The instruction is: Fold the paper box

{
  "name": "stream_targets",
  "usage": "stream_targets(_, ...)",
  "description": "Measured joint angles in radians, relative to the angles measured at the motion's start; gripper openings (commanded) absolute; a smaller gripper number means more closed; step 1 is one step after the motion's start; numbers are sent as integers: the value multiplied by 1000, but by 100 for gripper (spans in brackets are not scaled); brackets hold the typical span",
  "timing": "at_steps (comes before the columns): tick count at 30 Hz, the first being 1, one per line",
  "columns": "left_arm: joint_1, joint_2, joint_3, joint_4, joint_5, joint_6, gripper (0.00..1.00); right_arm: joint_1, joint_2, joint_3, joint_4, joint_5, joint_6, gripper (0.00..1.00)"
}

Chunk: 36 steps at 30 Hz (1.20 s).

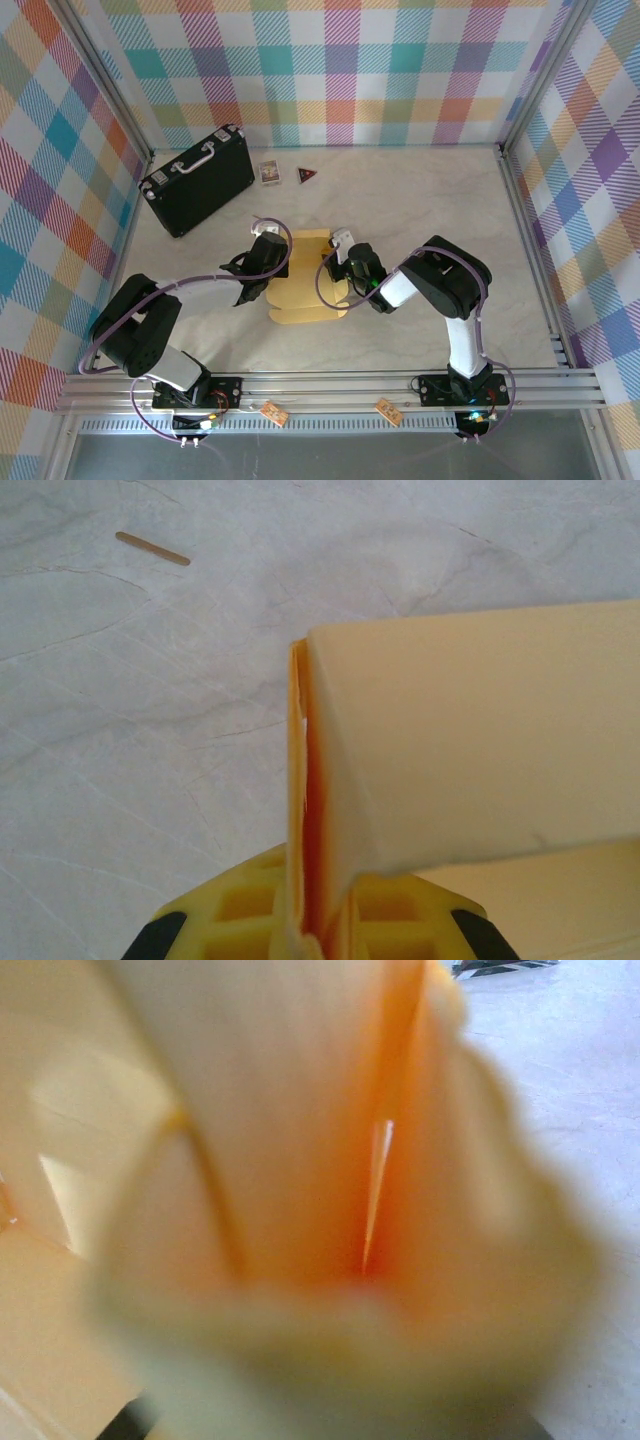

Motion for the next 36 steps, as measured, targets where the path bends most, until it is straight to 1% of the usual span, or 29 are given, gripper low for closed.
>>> stream_targets(8,0,0,0,5,0,0,0,0,0,0,7,11,2,0)
stream_targets(9,0,0,0,5,0,0,0,0,0,0,7,13,3,9)
stream_targets(11,-4,0,0,5,-2,0,0,0,0,0,6,13,6,35)
stream_targets(12,-6,0,0,8,-5,0,0,2,0,-1,5,10,7,41)
stream_targets(15,-9,0,0,7,-13,0,0,6,-2,-3,-3,13,7,48)
stream_targets(25,-24,0,1,7,-28,3,0,7,-102,-3,-98,52,6,48)
stream_targets(29,-26,-1,6,7,-37,4,0,7,-141,-3,-140,60,0,45)
stream_targets(30,-26,-2,6,6,-38,5,0,7,-149,-3,-147,63,-1,43)
stream_targets(34,-26,-10,7,5,-45,8,0,7,-165,-3,-163,72,-16,27)
stream_targets(36,-30,-11,8,5,-45,11,0,7,-166,-3,-166,72,-23,17)
